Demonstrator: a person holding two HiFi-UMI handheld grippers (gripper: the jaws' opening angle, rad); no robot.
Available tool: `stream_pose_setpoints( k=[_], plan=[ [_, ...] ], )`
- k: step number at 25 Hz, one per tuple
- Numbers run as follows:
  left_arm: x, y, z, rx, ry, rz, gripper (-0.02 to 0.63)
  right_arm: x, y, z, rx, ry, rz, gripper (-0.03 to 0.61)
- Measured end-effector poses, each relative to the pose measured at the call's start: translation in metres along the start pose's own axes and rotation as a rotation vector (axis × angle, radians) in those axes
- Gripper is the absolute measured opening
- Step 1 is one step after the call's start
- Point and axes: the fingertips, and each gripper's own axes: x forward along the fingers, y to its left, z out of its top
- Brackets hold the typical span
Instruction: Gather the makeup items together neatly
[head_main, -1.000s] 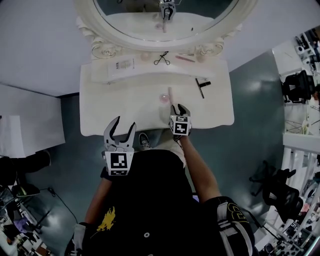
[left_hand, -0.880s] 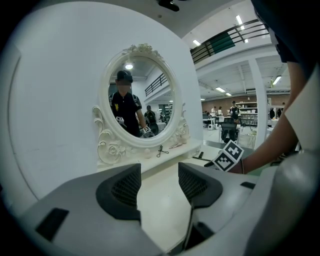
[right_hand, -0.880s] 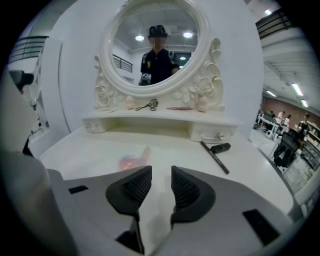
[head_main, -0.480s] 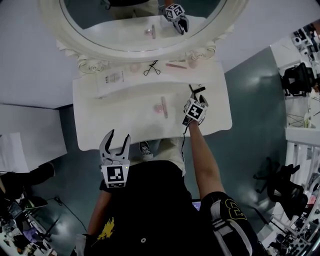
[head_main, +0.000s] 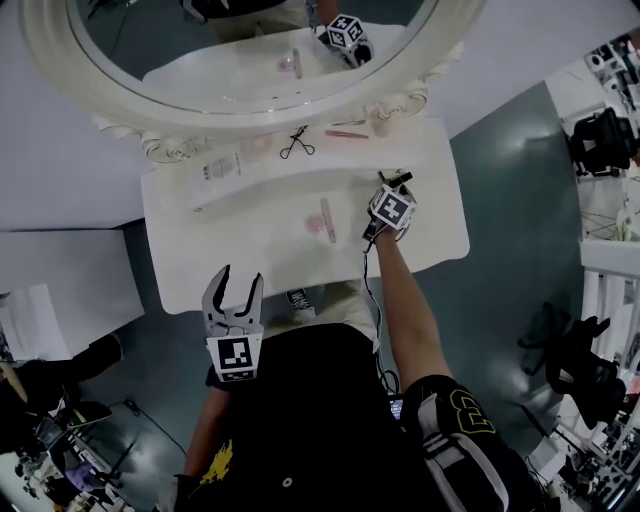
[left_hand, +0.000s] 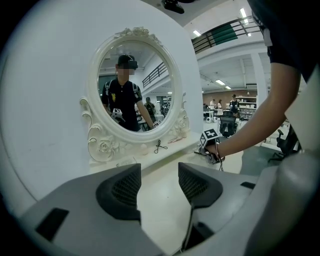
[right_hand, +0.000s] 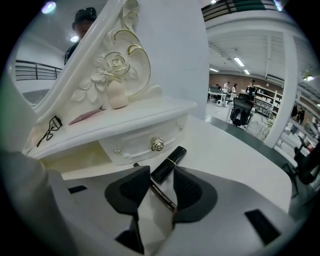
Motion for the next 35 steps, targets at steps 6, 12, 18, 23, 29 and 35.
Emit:
stream_pose_setpoints(
  k=[6,12,18,23,29,35],
  plan=[
    [-0.004,0.003,0.002,-0.003,-0.014,-0.006,0.242,-0.016,-0.017,-0.003,-0.006,-0.007,-0.011,0.112],
    [-0.020,0.007,0.004,0.001,-0.060,-0.010,0.242,-0.053,-0.013,-0.007,-0.066,-0.063,0.018,0.104],
    [-0.048,0.012,0.000,-0.007,-0.120,0.001,0.242,-0.106,0.025,-0.025,-0.179,-0.128,0.152,0.103],
    [-0.074,0.023,-0.013,-0.031,-0.156,0.029,0.242,-0.153,0.087,-0.051,-0.338,-0.168,0.298,0.103],
    [-0.095,0.035,-0.030,-0.058,-0.162,0.067,0.242,-0.190,0.170,-0.095,-0.497,-0.172,0.455,0.103],
    [-0.103,0.045,-0.036,-0.061,-0.149,0.098,0.241,-0.199,0.223,-0.140,-0.624,-0.117,0.566,0.103]
  ],
)
